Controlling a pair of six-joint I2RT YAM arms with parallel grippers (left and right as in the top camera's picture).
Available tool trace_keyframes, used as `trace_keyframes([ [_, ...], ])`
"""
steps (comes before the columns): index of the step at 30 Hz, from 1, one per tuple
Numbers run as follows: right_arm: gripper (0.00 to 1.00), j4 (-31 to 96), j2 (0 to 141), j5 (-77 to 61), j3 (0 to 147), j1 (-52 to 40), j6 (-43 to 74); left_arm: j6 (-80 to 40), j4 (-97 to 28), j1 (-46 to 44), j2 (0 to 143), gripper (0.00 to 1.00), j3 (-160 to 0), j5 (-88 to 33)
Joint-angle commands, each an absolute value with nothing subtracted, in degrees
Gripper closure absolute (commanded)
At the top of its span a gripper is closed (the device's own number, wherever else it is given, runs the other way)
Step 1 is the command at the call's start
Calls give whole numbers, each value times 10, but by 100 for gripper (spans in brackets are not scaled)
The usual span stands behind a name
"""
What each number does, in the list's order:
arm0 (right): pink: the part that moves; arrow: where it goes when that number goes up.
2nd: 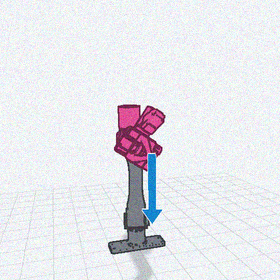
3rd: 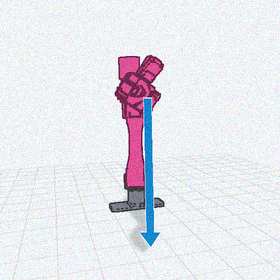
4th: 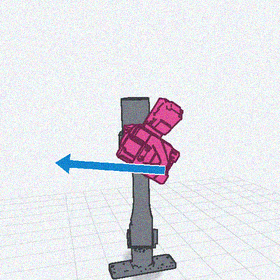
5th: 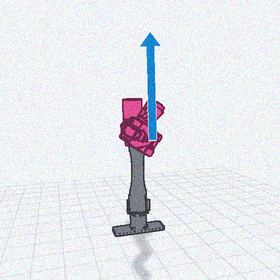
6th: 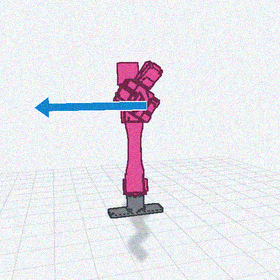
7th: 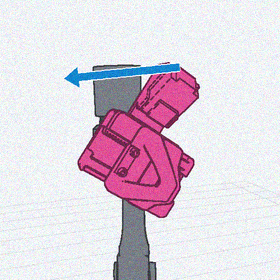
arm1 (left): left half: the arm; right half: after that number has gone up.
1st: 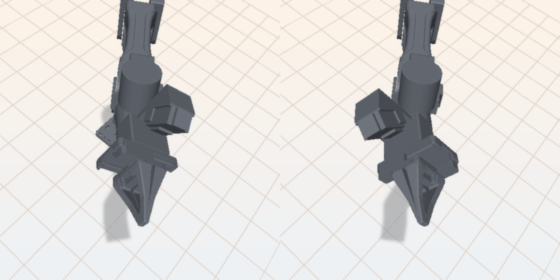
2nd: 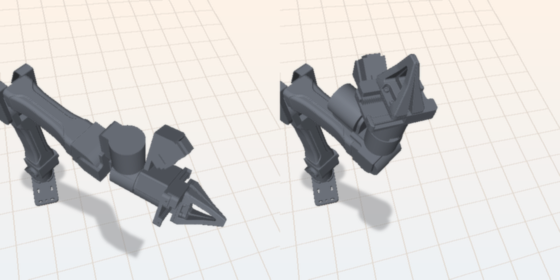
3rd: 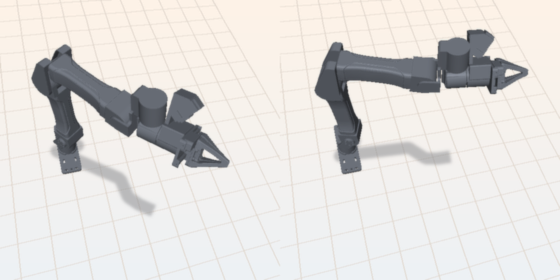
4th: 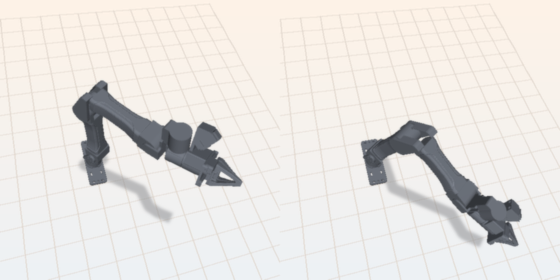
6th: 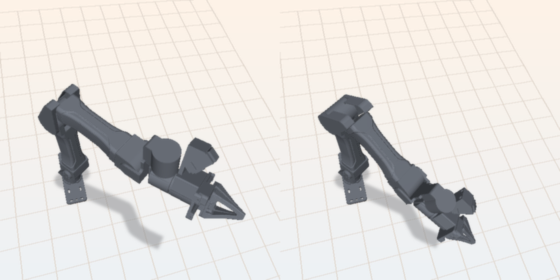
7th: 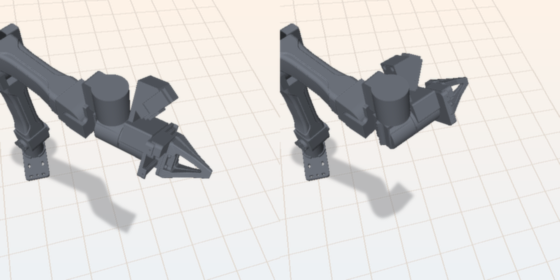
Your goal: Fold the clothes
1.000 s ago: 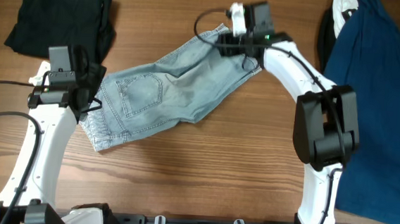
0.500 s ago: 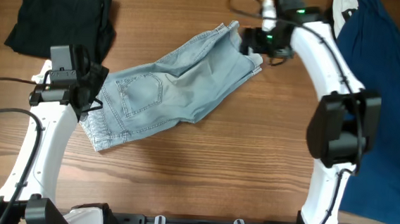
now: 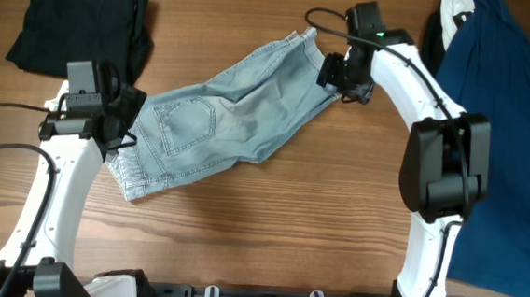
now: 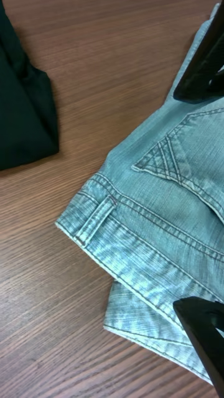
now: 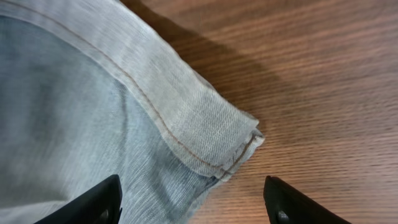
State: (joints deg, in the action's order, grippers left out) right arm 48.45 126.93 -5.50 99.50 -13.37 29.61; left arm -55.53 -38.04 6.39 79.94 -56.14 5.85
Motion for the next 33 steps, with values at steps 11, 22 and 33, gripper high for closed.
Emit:
trace_keyframes([
  [11, 96, 459, 1325, 9, 980, -127, 356, -542, -384, 65, 805, 0, -562, 46],
  [22, 96, 570, 1316, -64, 1005, 43, 372, -532, -383, 60, 806, 2, -562, 12],
  [33, 18, 622, 1169, -71, 1005, 41, 250, -469, -465, -33, 880, 8, -562, -48],
])
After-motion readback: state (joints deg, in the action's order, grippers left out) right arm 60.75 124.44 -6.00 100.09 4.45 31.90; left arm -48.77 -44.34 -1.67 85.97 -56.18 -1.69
